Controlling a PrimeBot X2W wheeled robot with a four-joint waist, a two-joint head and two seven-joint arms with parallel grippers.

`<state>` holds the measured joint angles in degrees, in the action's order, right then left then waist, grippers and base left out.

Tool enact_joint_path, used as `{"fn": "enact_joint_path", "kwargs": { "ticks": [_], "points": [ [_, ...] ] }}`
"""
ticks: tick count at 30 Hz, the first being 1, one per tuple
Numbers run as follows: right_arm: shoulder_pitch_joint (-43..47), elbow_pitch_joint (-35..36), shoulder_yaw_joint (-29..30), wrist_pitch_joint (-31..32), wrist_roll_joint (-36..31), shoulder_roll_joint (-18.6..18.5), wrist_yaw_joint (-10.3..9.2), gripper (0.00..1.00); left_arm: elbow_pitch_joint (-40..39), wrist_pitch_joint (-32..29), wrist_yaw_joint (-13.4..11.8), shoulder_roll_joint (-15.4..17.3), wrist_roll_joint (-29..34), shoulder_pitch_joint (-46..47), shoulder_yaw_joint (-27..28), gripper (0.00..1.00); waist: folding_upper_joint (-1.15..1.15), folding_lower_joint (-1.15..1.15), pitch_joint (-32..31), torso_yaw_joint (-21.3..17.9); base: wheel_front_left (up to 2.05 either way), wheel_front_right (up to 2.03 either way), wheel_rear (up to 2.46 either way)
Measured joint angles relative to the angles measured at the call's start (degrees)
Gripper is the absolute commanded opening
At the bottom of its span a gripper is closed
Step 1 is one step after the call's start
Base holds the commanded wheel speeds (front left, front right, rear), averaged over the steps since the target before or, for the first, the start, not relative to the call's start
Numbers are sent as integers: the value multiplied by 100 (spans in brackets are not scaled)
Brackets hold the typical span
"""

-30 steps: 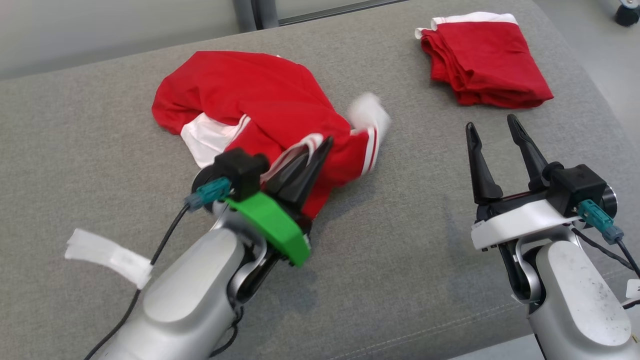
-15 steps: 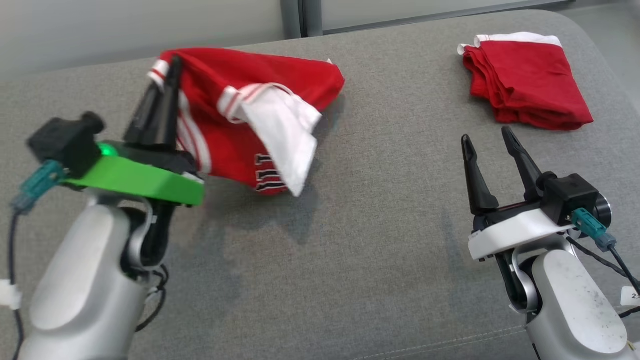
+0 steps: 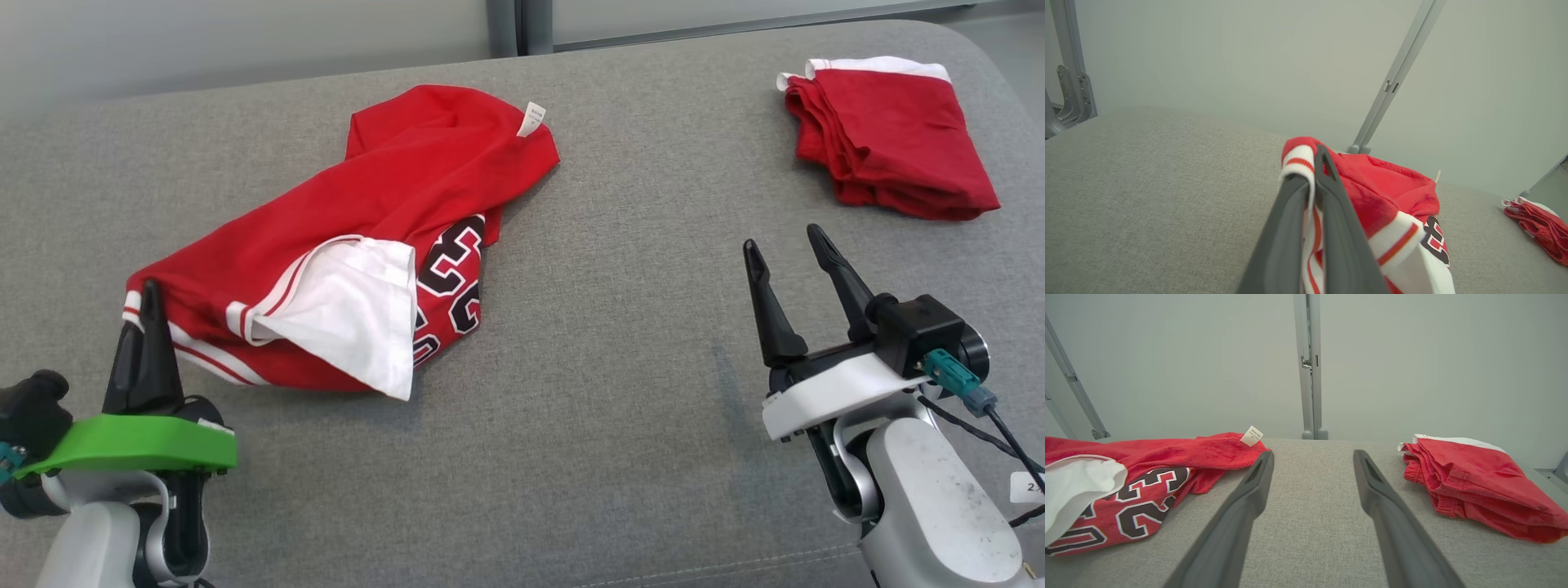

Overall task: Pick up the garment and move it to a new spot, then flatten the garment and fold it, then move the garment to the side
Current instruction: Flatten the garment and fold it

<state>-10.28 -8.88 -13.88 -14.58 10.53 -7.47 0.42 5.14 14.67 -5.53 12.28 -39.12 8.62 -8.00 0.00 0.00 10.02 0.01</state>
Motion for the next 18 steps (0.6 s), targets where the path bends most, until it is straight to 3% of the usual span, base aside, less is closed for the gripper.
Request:
{"fn": "enact_joint_path", "kwargs": {
  "ticks": [5, 11, 12, 13, 14, 15, 18],
  "points": [
    [-140, -154, -21, 1, -54, -149, 66, 100, 36, 0, -2, -101, 0, -229, 443, 0, 0, 0, 44, 139, 0, 0, 0],
    [-448, -280, -54, 1, -71, -196, 158, 100, 380, -1, -2, -299, -45, -613, 397, 0, 0, 0, 74, 356, 0, 0, 0],
    [-459, -291, -68, 1, -71, -189, 159, 100, 437, -1, -2, -343, -48, -664, 369, 17, 0, 0, 76, 389, 0, 0, 0],
    [-466, -319, -93, 1, -71, -169, 166, 100, 508, -1, -2, -391, -63, -686, 363, 48, 0, 0, 76, 420, 0, 0, 0],
    [-467, -350, -126, 1, -71, -153, 199, 100, 537, -1, -2, -426, -74, -699, 375, 88, 0, 0, 76, 447, 0, 0, 0],
    [-475, -382, -165, 2, -71, -131, 210, 100, 537, -1, -2, -442, -81, -709, 415, 100, 0, 0, 74, 466, 0, 0, 0],
    [-498, -455, -202, 1, -68, -63, 254, 100, 537, -1, -2, -446, -98, -710, 541, 100, 0, 0, 72, 478, 0, 0, 0]
  ]
}}
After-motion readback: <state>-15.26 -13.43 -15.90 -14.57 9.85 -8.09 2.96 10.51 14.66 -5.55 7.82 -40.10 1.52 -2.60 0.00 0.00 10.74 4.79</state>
